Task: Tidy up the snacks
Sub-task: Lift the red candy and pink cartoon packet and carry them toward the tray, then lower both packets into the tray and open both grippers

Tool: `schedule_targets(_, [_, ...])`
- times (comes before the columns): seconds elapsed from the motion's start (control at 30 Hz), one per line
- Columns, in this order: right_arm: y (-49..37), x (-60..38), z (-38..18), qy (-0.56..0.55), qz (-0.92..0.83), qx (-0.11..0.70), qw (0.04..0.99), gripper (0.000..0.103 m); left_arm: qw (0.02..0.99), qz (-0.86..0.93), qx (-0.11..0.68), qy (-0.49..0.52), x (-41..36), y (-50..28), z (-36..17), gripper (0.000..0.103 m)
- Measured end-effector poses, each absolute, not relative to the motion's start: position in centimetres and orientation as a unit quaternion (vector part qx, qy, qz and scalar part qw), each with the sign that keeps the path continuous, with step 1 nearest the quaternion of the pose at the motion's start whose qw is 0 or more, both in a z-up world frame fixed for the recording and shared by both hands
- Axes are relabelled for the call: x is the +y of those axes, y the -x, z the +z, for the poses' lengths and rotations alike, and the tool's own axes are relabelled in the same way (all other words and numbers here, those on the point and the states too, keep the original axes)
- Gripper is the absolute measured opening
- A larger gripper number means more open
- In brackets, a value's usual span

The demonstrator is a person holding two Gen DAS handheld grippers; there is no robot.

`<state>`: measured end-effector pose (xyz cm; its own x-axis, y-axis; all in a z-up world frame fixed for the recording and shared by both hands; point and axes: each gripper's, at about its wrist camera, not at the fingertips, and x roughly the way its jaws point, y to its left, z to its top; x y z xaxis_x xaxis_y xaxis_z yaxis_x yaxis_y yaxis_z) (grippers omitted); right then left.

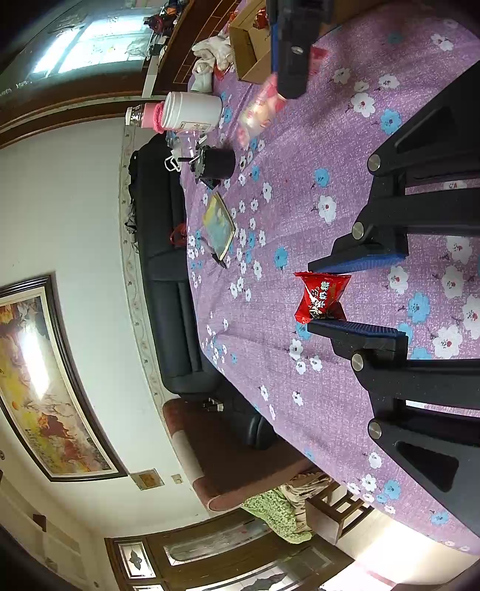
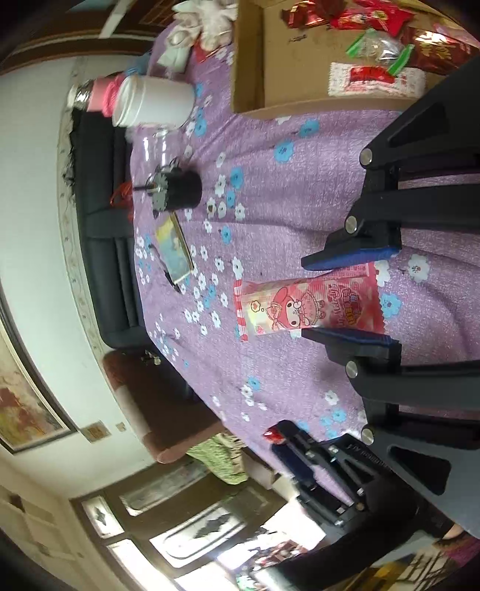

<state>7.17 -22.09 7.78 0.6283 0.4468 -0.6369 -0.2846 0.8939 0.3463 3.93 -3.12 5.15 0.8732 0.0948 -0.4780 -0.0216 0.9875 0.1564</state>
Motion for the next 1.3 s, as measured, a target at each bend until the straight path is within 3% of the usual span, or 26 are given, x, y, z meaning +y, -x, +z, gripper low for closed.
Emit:
schedule_targets(0.7, [1.3, -37.3, 8.0, -0.205, 0.085, 0.345, 0.912, 0.029, 0.961, -0.067, 0.253, -0.093, -8.7, -1.0, 7.4, 0.025])
schedule_targets(1.03, [2.4, -43.3, 6.2, -0.242, 0.033, 0.335, 0.910, 0.029, 0.950, -0.159, 0.255, -0.083, -17.1, 0.6, 10.3, 0.025])
schedule_targets(1.3, [2.7, -45.7, 4.9, -0.231, -0.016, 0.339, 0.912, 0.029, 0.922, -0.240, 0.293, -0.083, -25.4, 1.4, 9.2, 0.025])
